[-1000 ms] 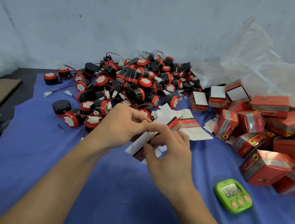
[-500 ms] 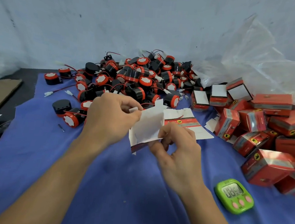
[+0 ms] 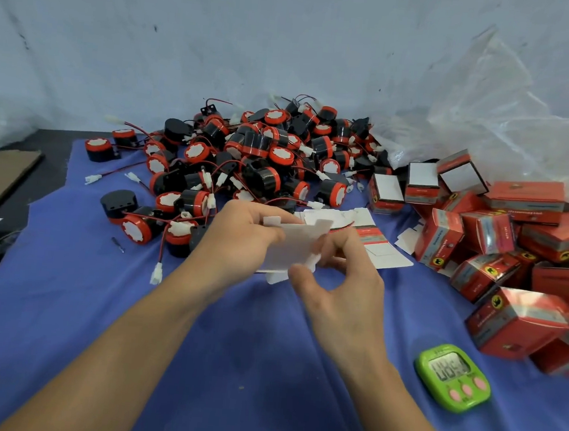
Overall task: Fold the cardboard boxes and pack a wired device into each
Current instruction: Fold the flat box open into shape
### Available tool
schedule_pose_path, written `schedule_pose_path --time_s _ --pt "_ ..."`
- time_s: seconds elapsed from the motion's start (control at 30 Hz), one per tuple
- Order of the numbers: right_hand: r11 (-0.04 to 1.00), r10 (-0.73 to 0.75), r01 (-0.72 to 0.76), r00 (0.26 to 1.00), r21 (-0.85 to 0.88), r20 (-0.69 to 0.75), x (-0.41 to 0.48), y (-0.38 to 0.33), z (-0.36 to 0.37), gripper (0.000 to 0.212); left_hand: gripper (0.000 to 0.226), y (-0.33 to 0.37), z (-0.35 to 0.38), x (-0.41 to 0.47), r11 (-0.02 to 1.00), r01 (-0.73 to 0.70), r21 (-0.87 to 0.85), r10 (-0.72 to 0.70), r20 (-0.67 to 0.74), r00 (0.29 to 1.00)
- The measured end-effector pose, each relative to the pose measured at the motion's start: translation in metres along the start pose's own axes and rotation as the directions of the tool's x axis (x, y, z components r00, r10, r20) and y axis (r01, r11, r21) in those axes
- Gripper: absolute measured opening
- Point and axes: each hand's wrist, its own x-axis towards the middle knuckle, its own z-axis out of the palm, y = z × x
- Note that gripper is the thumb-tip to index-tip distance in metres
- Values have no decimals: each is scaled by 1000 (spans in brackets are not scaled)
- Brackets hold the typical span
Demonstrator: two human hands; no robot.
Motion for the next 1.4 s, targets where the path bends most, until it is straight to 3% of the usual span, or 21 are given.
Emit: schedule_pose_path --time_s 0.13,0.23,0.3,0.4,0.53,0.67,0.73,0.83,1.0,1.07,1.17,1.23,1.3,1.4 --pt "989 -36 38 999 146 -12 4 -1 -7 32 44 5 -9 2 999 31 -10 -29 139 990" --pt "975 -26 31 999 221 -26 7 0 -11 54 38 7 -18 0 989 102 -102 -73 254 964" --pt "980 3 5 999 198 -37 5 0 -10 75 36 5 -18 -1 982 126 -137 -92 230 969" --pt "986 18 -13 999 167 -27 2 0 -6 86 30 2 -17 2 971 149 -188 -136 83 987" --pt "985 -12 11 1000 173 9 1 -2 -3 78 32 0 -15 3 980 109 -168 -112 -6 994" --pt "941 45 -11 995 339 -93 2 0 -8 69 31 6 -16 -2 989 -142 42 139 51 989" --pt "921 65 -5 988 389 -140 2 -1 -12 70 30 10 -20 -5 928 -282 242 270 83 959" --pt "867 180 -83 971 491 -155 5 -2 -14 65 33 12 -19 -7 836 -348 423 370 33 928" --pt "662 427 -301 904 687 -14 12 1 -17 42 31 10 -16 -7 813 -405 418 454 -20 891" --pt "761 378 -294 925 578 -28 12 2 -17 36 33 11 -27 -4 827 -443 347 464 26 885" --pt "965 122 -133 991 228 63 7 1 -14 62 42 14 -39 0 805 -484 344 451 177 875" --pt "999 4 -18 966 51 258 1 -2 -9 90 40 16 -37 -1 788 -524 324 459 259 850" --pt "999 -30 42 924 -24 380 -2 -1 -4 108 36 15 -30 -5 792 -551 263 496 250 832" --pt "1000 -17 18 924 2 383 0 1 -5 112 42 13 -18 -7 835 -514 195 500 118 858"
